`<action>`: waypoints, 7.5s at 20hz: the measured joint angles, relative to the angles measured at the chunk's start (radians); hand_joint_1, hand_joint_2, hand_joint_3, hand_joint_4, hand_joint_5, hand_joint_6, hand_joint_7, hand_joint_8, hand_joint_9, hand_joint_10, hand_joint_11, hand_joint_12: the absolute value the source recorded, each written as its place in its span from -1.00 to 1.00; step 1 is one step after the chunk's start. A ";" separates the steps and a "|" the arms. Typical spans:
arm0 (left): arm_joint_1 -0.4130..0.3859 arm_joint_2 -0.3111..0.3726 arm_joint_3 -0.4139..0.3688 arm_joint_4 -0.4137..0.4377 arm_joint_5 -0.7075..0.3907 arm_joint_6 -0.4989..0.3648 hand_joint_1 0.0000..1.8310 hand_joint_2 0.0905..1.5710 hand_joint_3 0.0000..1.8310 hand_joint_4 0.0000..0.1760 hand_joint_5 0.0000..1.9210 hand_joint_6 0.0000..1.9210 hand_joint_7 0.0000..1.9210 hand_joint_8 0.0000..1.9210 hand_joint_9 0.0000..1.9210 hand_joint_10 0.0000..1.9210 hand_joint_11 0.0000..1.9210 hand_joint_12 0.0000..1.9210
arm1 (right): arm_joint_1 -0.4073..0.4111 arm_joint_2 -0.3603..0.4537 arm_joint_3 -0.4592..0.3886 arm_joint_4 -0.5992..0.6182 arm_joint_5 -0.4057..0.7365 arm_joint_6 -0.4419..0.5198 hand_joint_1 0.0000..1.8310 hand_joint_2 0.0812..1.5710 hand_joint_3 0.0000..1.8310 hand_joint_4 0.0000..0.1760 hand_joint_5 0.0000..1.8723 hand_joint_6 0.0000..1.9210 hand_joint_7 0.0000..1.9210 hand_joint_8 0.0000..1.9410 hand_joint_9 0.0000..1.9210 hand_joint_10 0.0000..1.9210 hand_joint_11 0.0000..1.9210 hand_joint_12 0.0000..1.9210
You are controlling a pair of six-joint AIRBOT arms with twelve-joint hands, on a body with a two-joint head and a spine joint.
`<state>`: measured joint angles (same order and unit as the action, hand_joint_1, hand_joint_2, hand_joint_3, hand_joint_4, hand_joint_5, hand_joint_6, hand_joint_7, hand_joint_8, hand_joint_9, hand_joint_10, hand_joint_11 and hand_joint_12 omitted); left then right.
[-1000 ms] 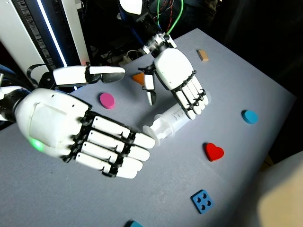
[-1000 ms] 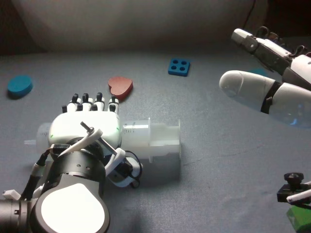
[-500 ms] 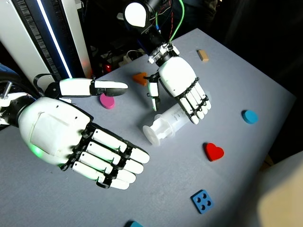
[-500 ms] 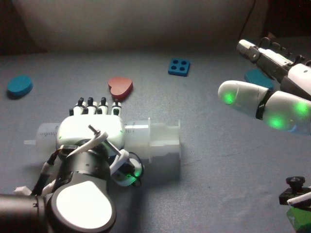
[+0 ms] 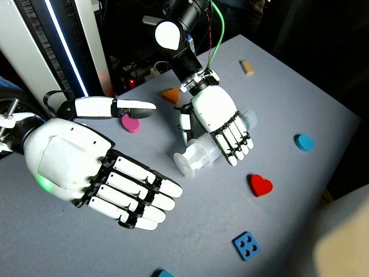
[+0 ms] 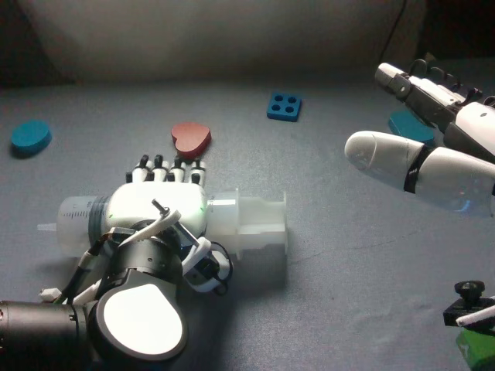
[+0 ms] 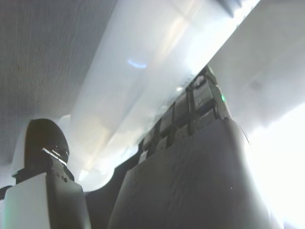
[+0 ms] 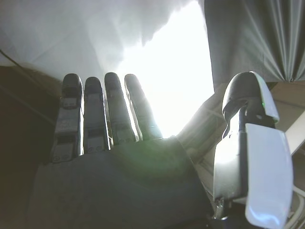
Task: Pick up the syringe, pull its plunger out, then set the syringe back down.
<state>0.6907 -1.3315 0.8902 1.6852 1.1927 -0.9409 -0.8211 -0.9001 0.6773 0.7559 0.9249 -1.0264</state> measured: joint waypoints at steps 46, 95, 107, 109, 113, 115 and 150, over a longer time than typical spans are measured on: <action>-0.068 0.127 0.035 0.553 -0.453 -0.308 0.48 0.48 -1.00 -1.00 -0.19 0.11 -0.04 0.19 -0.25 0.59 -0.33 0.46 | -0.037 0.066 0.000 -0.127 -0.036 0.251 0.02 0.32 -1.00 -1.00 -0.74 -1.00 -0.69 -1.00 -0.72 -1.00 -1.00 -0.26; -0.180 0.170 0.045 0.620 -0.547 -0.292 0.49 0.49 -1.00 -1.00 -0.25 0.19 -0.08 0.21 -0.21 0.59 -0.28 0.47 | 0.131 -0.260 0.468 -0.548 -0.275 0.560 0.12 0.29 -1.00 -1.00 -0.72 -0.99 -0.68 -0.99 -0.74 -1.00 -1.00 -0.34; -0.189 0.170 0.044 0.611 -0.554 -0.293 0.62 0.48 -1.00 -1.00 -0.25 0.14 -0.10 0.22 -0.22 0.49 -0.31 0.78 | 0.131 -0.250 0.475 -0.543 -0.257 0.527 0.19 0.39 -1.00 -1.00 -0.49 -0.92 -0.46 -1.00 -0.44 -0.98 -0.84 0.02; -0.189 0.170 0.044 0.611 -0.554 -0.294 0.62 0.48 -1.00 -1.00 -0.26 0.14 -0.11 0.22 -0.21 0.48 -0.32 0.79 | 0.130 -0.250 0.476 -0.545 -0.253 0.521 0.22 0.41 -1.00 -1.00 -0.31 -0.96 -0.26 -0.98 -0.25 -0.96 -0.67 0.05; -0.189 0.170 0.041 0.611 -0.555 -0.289 0.62 0.47 -1.00 -1.00 -0.23 0.13 -0.11 0.21 -0.21 0.47 -0.27 0.77 | 0.130 -0.250 0.477 -0.544 -0.236 0.512 0.21 0.51 -0.99 -1.00 -0.17 0.28 -0.07 -0.99 -0.03 -0.96 -0.48 0.07; -0.189 0.170 0.040 0.611 -0.554 -0.287 0.62 0.48 -1.00 -1.00 -0.25 0.13 -0.12 0.22 -0.21 0.49 -0.29 0.79 | 0.129 -0.250 0.478 -0.544 -0.227 0.510 0.29 0.46 -0.95 -1.00 -0.12 0.39 -0.06 -0.18 0.07 -0.92 -0.38 0.13; -0.201 0.177 0.023 0.637 -0.579 -0.297 0.49 0.47 -1.00 -1.00 -0.19 0.13 -0.05 0.19 -0.20 0.56 -0.24 0.42 | -0.024 -0.078 0.357 -0.509 0.016 0.383 0.50 0.40 -1.00 -1.00 -0.15 0.21 0.02 -0.08 0.03 0.24 -0.05 0.28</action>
<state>0.4892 -1.1545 0.9131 2.3226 0.6140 -1.2377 -0.8452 -0.9783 1.0340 0.2466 0.9413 -0.6430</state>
